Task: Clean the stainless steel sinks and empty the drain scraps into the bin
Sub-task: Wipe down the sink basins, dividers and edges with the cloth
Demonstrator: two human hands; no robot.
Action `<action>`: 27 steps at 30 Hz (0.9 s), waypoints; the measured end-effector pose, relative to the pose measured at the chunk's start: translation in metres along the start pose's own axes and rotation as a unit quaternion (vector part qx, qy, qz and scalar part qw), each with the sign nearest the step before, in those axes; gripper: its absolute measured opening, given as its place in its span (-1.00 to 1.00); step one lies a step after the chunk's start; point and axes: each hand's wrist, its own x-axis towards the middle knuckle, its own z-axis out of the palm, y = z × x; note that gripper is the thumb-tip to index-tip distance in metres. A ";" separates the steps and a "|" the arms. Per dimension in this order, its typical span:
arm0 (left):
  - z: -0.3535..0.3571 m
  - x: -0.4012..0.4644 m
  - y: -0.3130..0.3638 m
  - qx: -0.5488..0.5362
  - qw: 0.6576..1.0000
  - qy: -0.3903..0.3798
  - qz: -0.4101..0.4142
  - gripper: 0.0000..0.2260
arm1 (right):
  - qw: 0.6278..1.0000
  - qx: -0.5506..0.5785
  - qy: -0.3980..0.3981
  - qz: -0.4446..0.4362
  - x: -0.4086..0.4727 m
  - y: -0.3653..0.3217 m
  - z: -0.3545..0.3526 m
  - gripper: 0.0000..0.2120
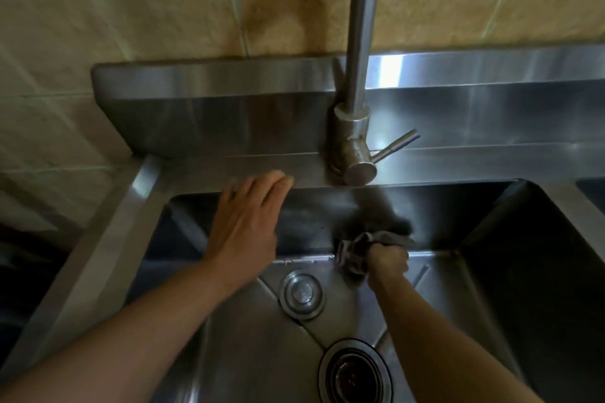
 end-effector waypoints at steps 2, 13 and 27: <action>-0.011 -0.008 -0.020 0.020 0.998 -0.009 -0.064 -0.29 | 0.998 0.024 -0.053 -0.009 -0.008 0.000 0.009 -0.50; -0.023 -0.030 -0.054 0.037 0.993 -0.077 -0.081 -0.25 | 0.981 0.126 -0.133 -0.069 -0.085 -0.028 0.051 -0.48; -0.020 -0.029 -0.064 0.003 0.996 -0.062 -0.056 -0.21 | 0.990 0.120 -0.056 -0.039 -0.117 -0.041 0.070 -0.41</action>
